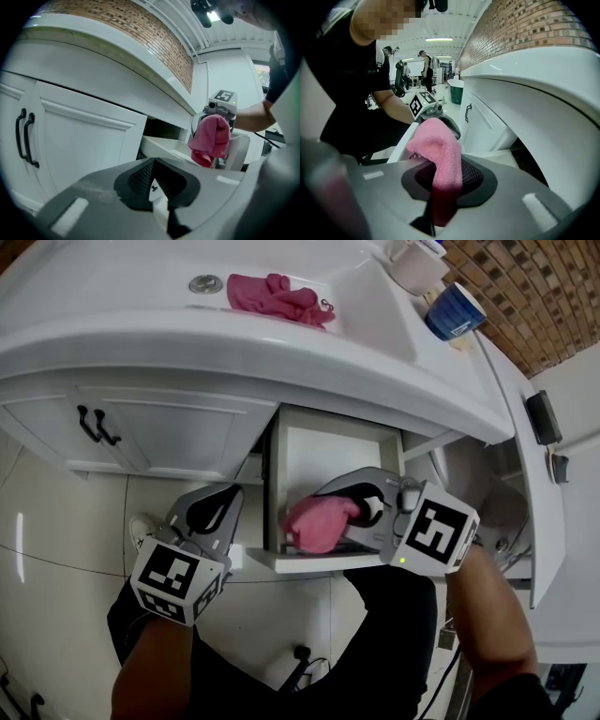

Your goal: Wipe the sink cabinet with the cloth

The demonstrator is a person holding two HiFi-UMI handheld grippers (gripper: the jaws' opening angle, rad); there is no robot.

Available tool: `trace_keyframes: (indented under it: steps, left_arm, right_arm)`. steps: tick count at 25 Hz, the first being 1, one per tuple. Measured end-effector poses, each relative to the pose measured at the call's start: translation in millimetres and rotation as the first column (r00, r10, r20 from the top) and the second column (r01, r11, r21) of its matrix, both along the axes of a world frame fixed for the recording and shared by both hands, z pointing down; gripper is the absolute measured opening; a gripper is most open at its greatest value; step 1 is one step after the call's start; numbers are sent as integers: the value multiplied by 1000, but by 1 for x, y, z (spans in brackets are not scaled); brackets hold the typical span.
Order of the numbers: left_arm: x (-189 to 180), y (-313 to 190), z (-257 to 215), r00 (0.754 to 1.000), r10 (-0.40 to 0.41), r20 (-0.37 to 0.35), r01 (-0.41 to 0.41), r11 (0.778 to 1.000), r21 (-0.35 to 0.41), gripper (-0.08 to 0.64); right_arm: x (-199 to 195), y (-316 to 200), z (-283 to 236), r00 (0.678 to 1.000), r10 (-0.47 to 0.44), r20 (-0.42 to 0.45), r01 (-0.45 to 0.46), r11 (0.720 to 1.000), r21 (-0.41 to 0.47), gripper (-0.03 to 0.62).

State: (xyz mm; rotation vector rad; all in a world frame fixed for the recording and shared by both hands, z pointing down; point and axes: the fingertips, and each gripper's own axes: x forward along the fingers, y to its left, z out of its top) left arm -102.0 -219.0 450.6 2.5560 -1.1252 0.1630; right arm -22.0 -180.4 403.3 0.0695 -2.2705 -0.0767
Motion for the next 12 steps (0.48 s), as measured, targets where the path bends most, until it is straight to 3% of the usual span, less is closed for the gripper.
trace_keyframes:
  steps: [5,12]
  left_arm:
    - [1,-2,-1,1000,2,-3,-2,1000,6,6]
    - [13,1,5,1000,19,24,-19,1000,-2,6]
  right_arm:
    - [21,-1,6,999,11,-51,-11,1000,13,80]
    - [74,-9,2,991,101,-89,-97,994,46,80]
